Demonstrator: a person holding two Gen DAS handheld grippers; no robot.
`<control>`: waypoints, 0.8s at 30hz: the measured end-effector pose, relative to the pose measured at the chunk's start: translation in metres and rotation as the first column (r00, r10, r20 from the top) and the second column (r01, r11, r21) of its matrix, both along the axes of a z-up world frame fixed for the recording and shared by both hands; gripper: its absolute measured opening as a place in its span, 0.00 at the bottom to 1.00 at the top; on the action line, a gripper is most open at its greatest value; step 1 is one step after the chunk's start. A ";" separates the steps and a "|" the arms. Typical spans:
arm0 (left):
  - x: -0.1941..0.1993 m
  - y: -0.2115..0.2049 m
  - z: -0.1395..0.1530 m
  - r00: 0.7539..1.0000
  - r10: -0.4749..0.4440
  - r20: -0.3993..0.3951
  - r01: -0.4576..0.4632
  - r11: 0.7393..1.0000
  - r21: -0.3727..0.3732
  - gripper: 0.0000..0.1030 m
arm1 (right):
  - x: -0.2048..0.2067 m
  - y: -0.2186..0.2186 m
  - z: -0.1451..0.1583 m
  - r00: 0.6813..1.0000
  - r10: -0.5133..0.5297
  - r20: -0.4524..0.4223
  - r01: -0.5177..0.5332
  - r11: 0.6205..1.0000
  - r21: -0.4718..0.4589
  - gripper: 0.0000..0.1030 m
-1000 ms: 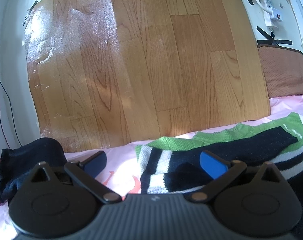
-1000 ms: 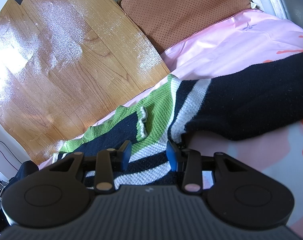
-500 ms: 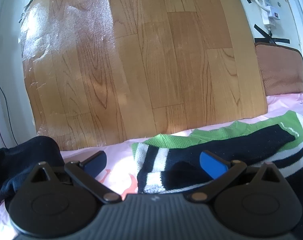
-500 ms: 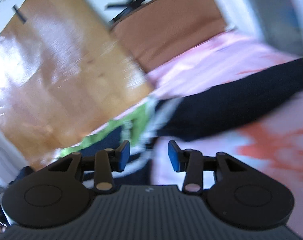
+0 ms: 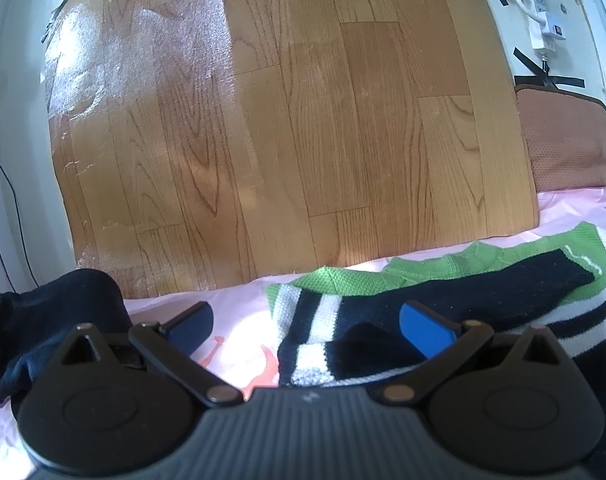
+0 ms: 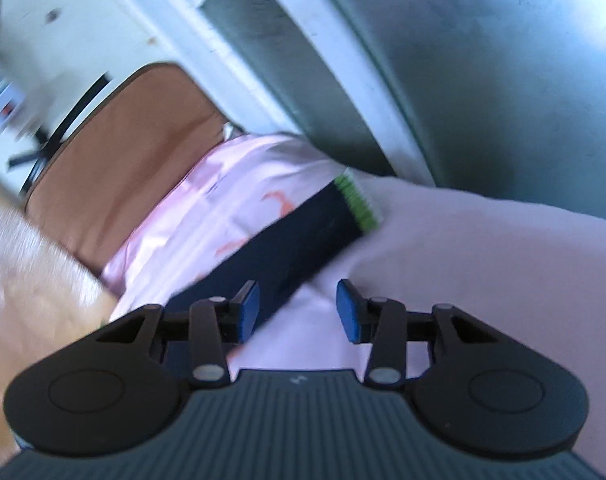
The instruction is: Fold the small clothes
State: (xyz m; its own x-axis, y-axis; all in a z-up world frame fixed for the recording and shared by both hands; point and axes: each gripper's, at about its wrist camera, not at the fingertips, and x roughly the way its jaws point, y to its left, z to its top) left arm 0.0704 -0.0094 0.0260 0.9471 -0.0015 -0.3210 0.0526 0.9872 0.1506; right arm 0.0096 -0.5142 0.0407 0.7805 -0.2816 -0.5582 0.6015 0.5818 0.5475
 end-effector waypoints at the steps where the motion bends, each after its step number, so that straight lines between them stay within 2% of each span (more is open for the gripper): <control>1: 0.000 0.000 0.000 1.000 0.000 -0.002 0.000 1.000 -0.002 1.00 | 0.006 -0.003 -0.001 1.000 -0.015 0.006 0.015 1.000 -0.007 0.44; 4: 0.001 0.001 0.000 1.000 0.002 -0.003 -0.002 1.000 -0.007 1.00 | 0.017 -0.009 -0.005 0.999 -0.040 0.015 0.040 0.999 -0.025 0.40; 6: 0.000 0.002 0.001 1.000 -0.001 -0.003 0.001 1.000 -0.014 1.00 | 0.030 -0.013 -0.005 0.999 -0.038 -0.039 0.035 0.997 -0.065 0.13; 8: 0.000 0.003 0.001 1.000 -0.001 -0.001 0.001 1.000 -0.025 1.00 | 0.036 -0.013 0.003 0.999 -0.035 -0.039 0.033 0.998 -0.056 0.13; 9: 0.000 0.005 0.001 1.000 -0.002 -0.001 0.002 0.999 -0.034 1.00 | 0.037 -0.011 0.013 1.000 -0.023 -0.013 0.023 0.998 -0.056 0.12; 12: 0.000 0.013 0.004 1.000 -0.002 0.003 0.002 0.997 -0.081 1.00 | 0.049 0.016 0.056 0.996 0.066 0.068 -0.056 0.988 -0.147 0.12; 14: 0.001 0.024 0.006 1.000 0.005 -0.002 -0.006 0.990 -0.138 1.00 | 0.061 0.048 0.090 0.979 0.167 0.120 -0.140 0.968 -0.210 0.12; 16: 0.004 0.039 0.009 1.000 0.017 -0.020 -0.021 0.977 -0.213 1.00 | 0.078 0.092 0.123 0.943 0.292 0.158 -0.243 0.931 -0.273 0.12; 18: 0.008 0.056 0.012 0.998 0.049 -0.028 -0.055 0.963 -0.265 1.00 | 0.096 0.132 0.143 0.901 0.397 0.176 -0.329 0.889 -0.319 0.12; 21: 0.016 0.088 0.014 0.992 0.111 -0.059 -0.125 0.925 -0.358 1.00 | 0.126 0.201 0.160 0.805 0.564 0.181 -0.478 0.799 -0.364 0.12; 24: 0.022 0.118 0.015 0.983 0.158 -0.091 -0.182 0.881 -0.437 1.00 | 0.157 0.278 0.152 0.699 0.702 0.135 -0.617 0.687 -0.384 0.12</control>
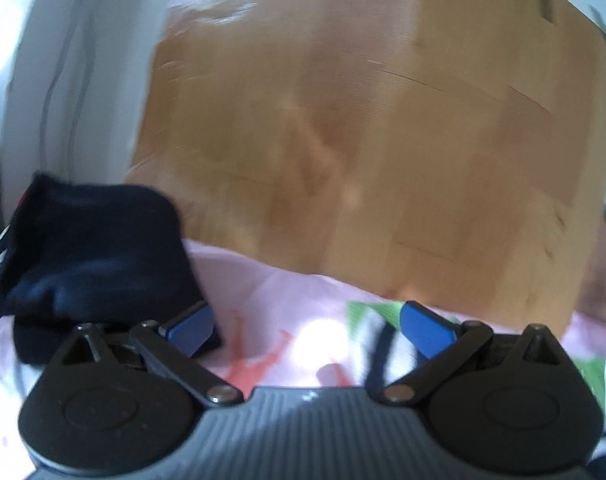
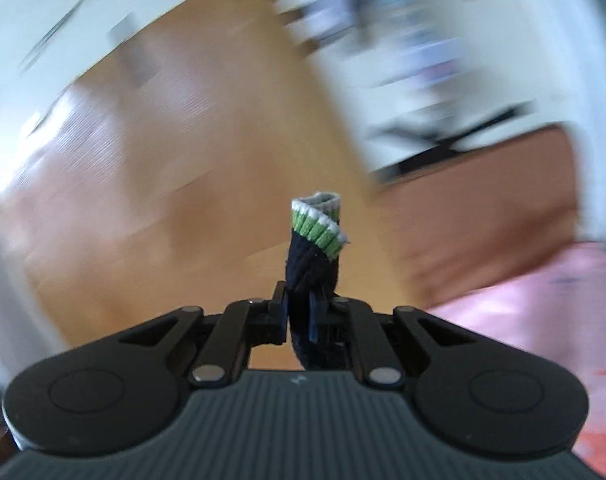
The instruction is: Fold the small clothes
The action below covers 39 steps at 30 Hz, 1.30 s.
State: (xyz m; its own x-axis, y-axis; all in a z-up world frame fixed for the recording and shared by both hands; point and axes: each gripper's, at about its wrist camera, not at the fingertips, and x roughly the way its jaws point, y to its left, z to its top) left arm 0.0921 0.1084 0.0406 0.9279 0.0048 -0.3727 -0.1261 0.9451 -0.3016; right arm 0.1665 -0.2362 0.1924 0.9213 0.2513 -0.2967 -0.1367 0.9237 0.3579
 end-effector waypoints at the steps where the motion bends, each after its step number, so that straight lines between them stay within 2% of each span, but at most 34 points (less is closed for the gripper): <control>1: 0.002 0.007 0.000 1.000 0.013 -0.006 -0.013 1.000 -0.019 1.00 | 0.010 0.030 -0.011 0.998 0.059 -0.023 -0.059 0.998 -0.024 0.12; 3: 0.006 0.018 -0.002 0.999 0.024 -0.026 -0.025 0.998 -0.058 1.00 | 0.021 0.074 -0.035 0.988 0.138 -0.070 -0.143 0.987 -0.069 0.12; 5: 0.011 0.025 -0.004 0.999 0.015 -0.052 -0.020 0.996 -0.093 1.00 | 0.028 0.120 -0.074 0.964 0.221 -0.150 -0.241 0.961 -0.132 0.13; 7: 0.016 0.027 -0.005 0.997 -0.004 -0.075 -0.005 0.994 -0.113 1.00 | 0.031 0.162 -0.121 0.902 0.320 -0.289 -0.389 0.893 -0.225 0.16; 9: 0.018 0.025 -0.006 0.995 -0.033 -0.090 0.021 0.992 -0.126 1.00 | 0.022 0.179 -0.152 0.846 0.361 -0.391 -0.481 0.834 -0.271 0.24; 10: 0.018 0.024 -0.006 0.994 -0.050 -0.093 0.037 0.991 -0.130 1.00 | 0.013 0.175 -0.153 0.860 0.369 -0.352 -0.474 0.832 -0.289 0.25; 11: 0.019 0.020 -0.006 0.993 -0.066 -0.096 0.053 0.990 -0.128 1.00 | 0.006 0.165 -0.150 0.867 0.373 -0.330 -0.469 0.833 -0.293 0.38; 12: 0.020 0.016 -0.006 0.992 -0.080 -0.100 0.067 0.990 -0.122 1.00 | -0.001 0.154 -0.145 0.860 0.391 -0.328 -0.480 0.838 -0.259 0.52; 13: 0.021 0.012 -0.007 0.990 -0.094 -0.104 0.083 0.990 -0.111 1.00 | -0.006 0.143 -0.139 0.858 0.404 -0.316 -0.480 0.850 -0.217 0.53; 15: 0.021 0.001 -0.007 0.987 -0.117 -0.109 0.108 0.991 -0.079 1.00 | -0.014 0.114 -0.125 0.886 0.374 -0.273 -0.429 0.885 -0.182 0.53; 17: 0.021 -0.009 -0.008 0.986 -0.127 -0.110 0.124 0.992 -0.032 1.00 | -0.022 0.073 -0.112 0.934 0.268 -0.234 -0.313 0.932 -0.182 0.51; 20: 0.023 -0.025 -0.011 0.982 -0.136 -0.131 0.143 0.989 0.049 1.00 | -0.033 0.018 -0.108 0.971 0.096 -0.221 -0.128 0.982 -0.137 0.49; 22: 0.029 -0.032 -0.014 0.975 -0.139 -0.172 0.157 0.983 0.091 0.99 | -0.036 -0.017 -0.118 0.961 -0.037 -0.273 -0.008 0.987 -0.160 0.49; 23: 0.030 -0.032 -0.015 0.974 -0.141 -0.177 0.158 0.983 0.091 0.99 | -0.033 -0.030 -0.131 0.936 -0.109 -0.336 0.041 0.978 -0.203 0.48; 24: 0.029 -0.029 -0.015 0.976 -0.132 -0.171 0.147 0.986 0.082 0.99 | -0.035 -0.041 -0.141 0.915 -0.165 -0.368 0.080 0.968 -0.237 0.33; 25: 0.028 -0.026 -0.015 0.979 -0.120 -0.167 0.133 0.989 0.071 0.99 | -0.042 -0.046 -0.142 0.921 -0.189 -0.342 0.109 0.964 -0.241 0.31; 26: 0.027 -0.023 -0.016 0.980 -0.114 -0.166 0.124 0.991 0.053 0.99 | -0.047 -0.052 -0.140 0.910 -0.205 -0.361 0.126 0.965 -0.230 0.42; 27: 0.027 -0.020 -0.015 0.980 -0.110 -0.164 0.118 0.992 0.040 0.99 | -0.052 -0.057 -0.138 0.909 -0.200 -0.365 0.139 0.973 -0.187 0.42; 29: 0.026 -0.021 -0.013 0.984 -0.099 -0.149 0.107 0.993 0.044 0.99 | -0.067 -0.059 -0.132 0.932 -0.168 -0.321 0.137 0.984 -0.118 0.42; 31: 0.025 -0.027 -0.007 0.986 -0.103 -0.128 0.112 0.992 0.064 0.99 | -0.075 -0.052 -0.130 0.947 -0.160 -0.277 0.129 0.984 -0.126 0.42; 34: 0.029 -0.039 0.004 0.982 -0.148 -0.118 0.155 0.987 0.049 0.99 | -0.078 -0.054 -0.128 0.956 -0.154 -0.249 0.125 0.984 -0.129 0.42; 36: 0.039 -0.046 0.007 0.979 -0.140 -0.145 0.149 0.988 0.050 0.99 | -0.071 -0.059 -0.137 0.951 -0.154 -0.266 0.134 0.987 -0.092 0.42; 38: 0.052 -0.055 0.004 0.971 -0.126 -0.203 0.142 0.988 0.066 0.91 | -0.061 -0.071 -0.156 0.940 -0.155 -0.303 0.159 0.987 -0.012 0.41; 39: 0.058 -0.060 -0.001 0.962 -0.107 -0.252 0.135 0.986 0.094 0.87 | -0.063 -0.079 -0.155 0.944 -0.156 -0.292 0.174 0.984 0.038 0.40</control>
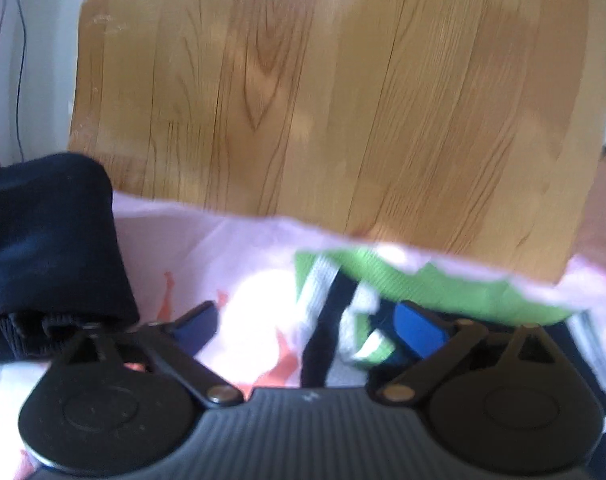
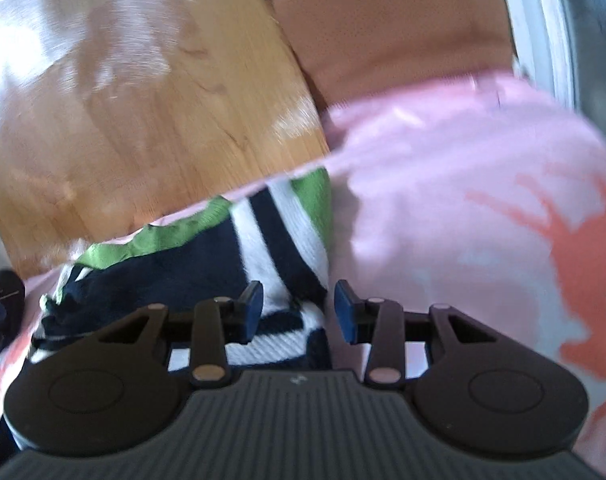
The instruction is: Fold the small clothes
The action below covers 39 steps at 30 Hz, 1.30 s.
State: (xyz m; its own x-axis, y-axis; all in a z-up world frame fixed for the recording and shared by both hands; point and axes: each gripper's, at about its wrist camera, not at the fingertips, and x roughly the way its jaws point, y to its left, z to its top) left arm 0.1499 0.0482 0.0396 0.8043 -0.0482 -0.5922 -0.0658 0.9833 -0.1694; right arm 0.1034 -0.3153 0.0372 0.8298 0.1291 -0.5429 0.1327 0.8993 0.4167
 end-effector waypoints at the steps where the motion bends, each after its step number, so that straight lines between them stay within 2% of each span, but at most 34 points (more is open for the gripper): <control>1: 0.005 -0.005 -0.007 0.998 0.012 -0.055 -0.010 0.999 0.045 0.80 | 0.001 -0.005 0.000 1.000 -0.005 -0.002 0.005 1.000 0.016 0.40; 2: 0.006 -0.008 -0.016 0.995 0.024 -0.100 -0.015 0.996 0.083 0.81 | -0.002 -0.010 -0.001 1.000 -0.017 0.001 0.017 0.999 0.050 0.39; 3: 0.000 -0.007 -0.021 0.995 0.037 -0.095 -0.028 0.996 0.090 0.82 | -0.004 -0.013 -0.001 1.000 -0.019 0.005 0.019 0.997 0.071 0.39; 6: -0.019 0.006 -0.022 0.992 0.063 -0.106 -0.055 0.996 0.077 0.84 | -0.007 -0.018 -0.002 1.000 -0.024 0.010 0.023 0.994 0.103 0.39; 10: -0.052 0.027 -0.018 0.991 0.094 -0.091 -0.089 0.994 0.060 0.86 | -0.008 -0.015 -0.001 1.000 -0.018 0.014 0.017 0.996 0.088 0.40; 16: -0.087 0.049 -0.021 0.994 0.083 -0.076 -0.083 0.997 -0.005 0.88 | -0.007 -0.018 -0.004 1.000 -0.025 0.018 0.023 0.995 0.096 0.41; 20: -0.091 0.057 -0.020 0.995 0.086 -0.059 -0.089 0.995 -0.042 0.91 | -0.007 -0.016 -0.004 0.999 -0.035 0.018 0.033 0.996 0.086 0.42; 39: -0.096 0.059 -0.021 0.997 0.064 -0.037 -0.066 0.996 -0.067 0.92 | -0.009 -0.020 -0.006 0.996 -0.090 0.028 0.088 0.994 0.070 0.46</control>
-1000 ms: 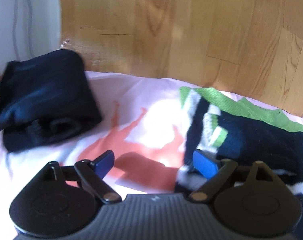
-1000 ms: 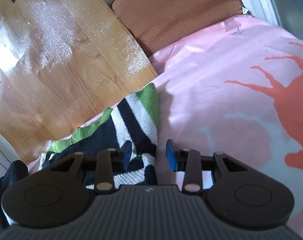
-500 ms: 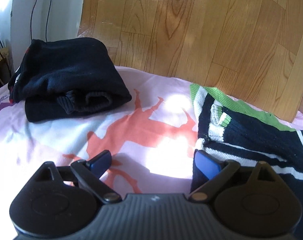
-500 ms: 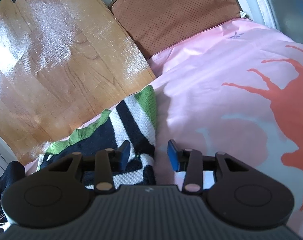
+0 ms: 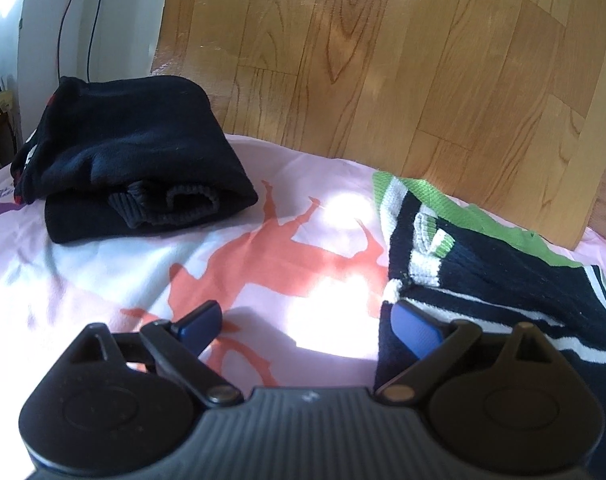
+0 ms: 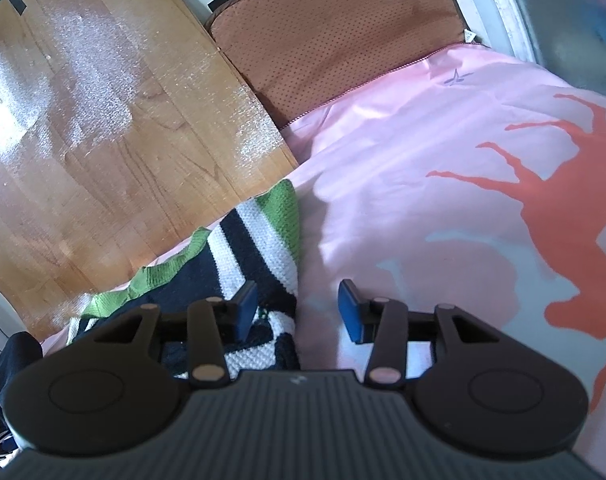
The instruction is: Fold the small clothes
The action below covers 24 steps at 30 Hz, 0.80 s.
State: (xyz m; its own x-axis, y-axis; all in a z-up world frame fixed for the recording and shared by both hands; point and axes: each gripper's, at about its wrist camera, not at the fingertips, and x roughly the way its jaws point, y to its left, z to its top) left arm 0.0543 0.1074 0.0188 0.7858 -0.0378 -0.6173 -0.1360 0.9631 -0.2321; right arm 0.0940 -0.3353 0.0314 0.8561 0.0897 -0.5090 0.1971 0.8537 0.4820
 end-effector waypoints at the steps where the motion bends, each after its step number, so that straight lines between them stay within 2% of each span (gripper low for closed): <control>1: 0.000 0.000 0.000 1.000 -0.003 0.002 0.003 1.000 0.000 0.92 | 0.000 0.000 0.000 1.000 -0.001 0.000 0.001 1.000 -0.002 0.46; 24: 0.001 -0.001 -0.001 0.999 -0.046 0.011 0.046 0.999 -0.012 0.93 | 0.001 0.001 0.000 1.000 -0.008 -0.003 0.008 1.000 -0.013 0.46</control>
State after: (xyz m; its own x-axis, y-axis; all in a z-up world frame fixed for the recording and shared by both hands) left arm 0.0550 0.1064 0.0181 0.7898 -0.0815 -0.6079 -0.0891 0.9654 -0.2452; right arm 0.0952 -0.3344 0.0312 0.8552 0.0760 -0.5128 0.2054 0.8585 0.4699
